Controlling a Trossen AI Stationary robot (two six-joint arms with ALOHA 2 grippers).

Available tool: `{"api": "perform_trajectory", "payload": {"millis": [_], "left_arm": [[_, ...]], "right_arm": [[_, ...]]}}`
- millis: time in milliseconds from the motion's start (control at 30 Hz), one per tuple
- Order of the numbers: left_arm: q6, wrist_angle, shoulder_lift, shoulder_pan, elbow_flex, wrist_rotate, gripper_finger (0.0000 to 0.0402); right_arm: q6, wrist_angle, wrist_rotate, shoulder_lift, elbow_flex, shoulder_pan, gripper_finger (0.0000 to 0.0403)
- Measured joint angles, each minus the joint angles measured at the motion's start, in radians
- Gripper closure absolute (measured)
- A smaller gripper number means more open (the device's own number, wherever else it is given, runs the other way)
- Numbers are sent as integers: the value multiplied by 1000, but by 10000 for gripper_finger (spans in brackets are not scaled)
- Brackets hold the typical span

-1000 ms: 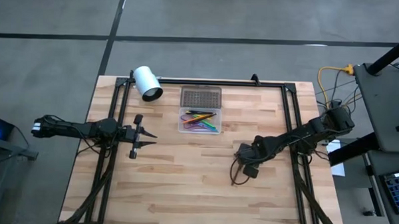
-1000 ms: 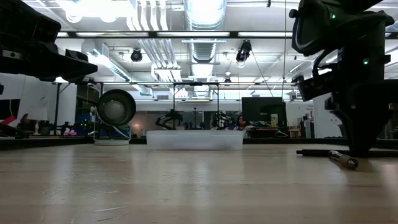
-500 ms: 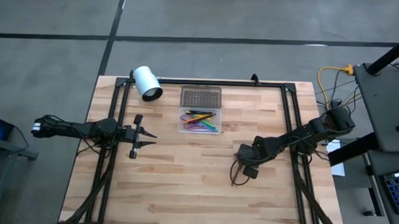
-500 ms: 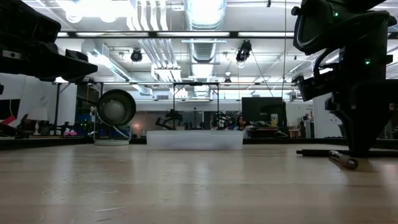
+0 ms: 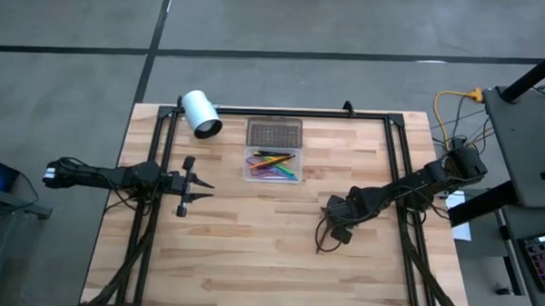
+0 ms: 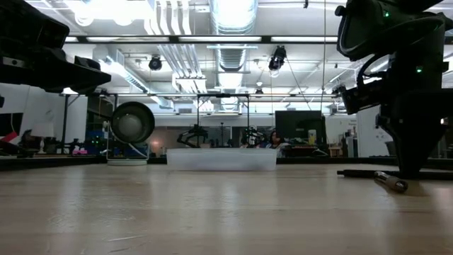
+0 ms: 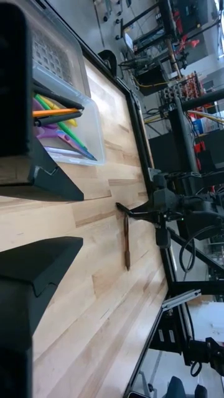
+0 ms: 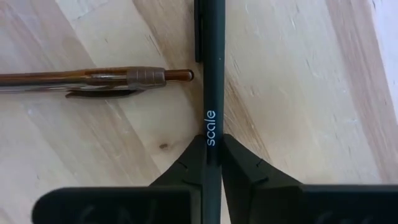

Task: Pick & place school supplies into a supply box
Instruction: Put the black pen into the supply box

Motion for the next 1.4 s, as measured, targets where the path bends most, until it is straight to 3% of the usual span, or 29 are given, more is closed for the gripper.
{"api": "perform_trajectory", "payload": {"millis": [267,667,1133,1400], "left_arm": [[0,0,0,0,0,0,315],[0,0,0,0,0,0,315],[0,0,0,0,0,0,315],[0,0,0,0,0,0,315]], "right_arm": [[-17,-77,40,9,70,0,388],[-44,-145,213,8,134,4,390],[-263,-146,455,4,256,1,390],[-352,-142,510,4,307,-50,390]]}}
